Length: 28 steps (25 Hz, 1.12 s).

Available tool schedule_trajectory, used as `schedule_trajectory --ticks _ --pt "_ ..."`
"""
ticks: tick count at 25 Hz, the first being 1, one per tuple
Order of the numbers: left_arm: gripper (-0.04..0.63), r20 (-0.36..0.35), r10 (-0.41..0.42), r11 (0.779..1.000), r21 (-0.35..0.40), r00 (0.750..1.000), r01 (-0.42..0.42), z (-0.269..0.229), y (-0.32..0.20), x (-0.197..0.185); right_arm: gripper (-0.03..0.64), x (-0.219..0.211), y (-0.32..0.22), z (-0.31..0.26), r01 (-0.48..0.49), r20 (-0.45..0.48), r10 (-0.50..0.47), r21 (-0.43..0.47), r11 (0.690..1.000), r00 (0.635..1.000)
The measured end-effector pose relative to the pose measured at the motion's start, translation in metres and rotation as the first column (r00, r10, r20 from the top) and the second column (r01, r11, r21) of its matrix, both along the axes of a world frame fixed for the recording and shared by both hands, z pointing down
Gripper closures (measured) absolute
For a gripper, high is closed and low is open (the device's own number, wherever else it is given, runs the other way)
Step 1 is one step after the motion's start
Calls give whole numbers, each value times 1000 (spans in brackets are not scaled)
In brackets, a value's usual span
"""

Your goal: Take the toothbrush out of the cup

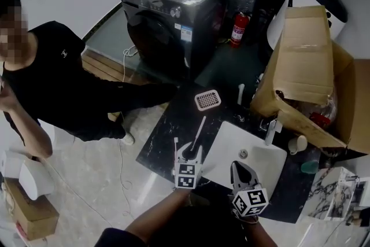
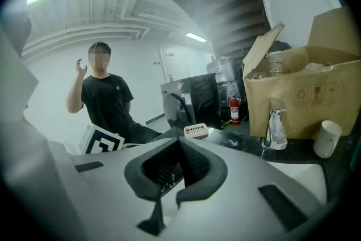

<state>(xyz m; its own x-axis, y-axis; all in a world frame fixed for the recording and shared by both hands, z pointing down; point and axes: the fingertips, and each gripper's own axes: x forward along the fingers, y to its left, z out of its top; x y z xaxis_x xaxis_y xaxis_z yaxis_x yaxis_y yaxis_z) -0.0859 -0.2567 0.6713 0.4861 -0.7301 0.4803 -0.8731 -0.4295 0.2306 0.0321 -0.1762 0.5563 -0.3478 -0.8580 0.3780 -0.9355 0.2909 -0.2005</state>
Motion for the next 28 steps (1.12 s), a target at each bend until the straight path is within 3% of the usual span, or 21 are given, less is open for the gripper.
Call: schedule_trajectory --ticks 5,12,14,19,28 --pt "488 -73 42 995 95 996 -35 -58 38 -11 604 -10 18 -7 11 -22 -10 22 1000 1000" --pt "492 -170 102 965 257 980 -56 -146 106 -40 603 -17 60 -20 -13 -84 17 51 999 996" --pt "523 -196 146 954 287 970 -86 -161 120 -36 603 -7 75 -24 -48 -108 53 48 998 993" --pt "571 -220 250 941 283 943 -184 -162 154 -26 603 17 118 -33 -154 -124 158 41 987 980" --pt "571 -211 232 941 296 950 -164 -176 199 -15 604 73 170 -62 -250 -124 266 128 960 956"
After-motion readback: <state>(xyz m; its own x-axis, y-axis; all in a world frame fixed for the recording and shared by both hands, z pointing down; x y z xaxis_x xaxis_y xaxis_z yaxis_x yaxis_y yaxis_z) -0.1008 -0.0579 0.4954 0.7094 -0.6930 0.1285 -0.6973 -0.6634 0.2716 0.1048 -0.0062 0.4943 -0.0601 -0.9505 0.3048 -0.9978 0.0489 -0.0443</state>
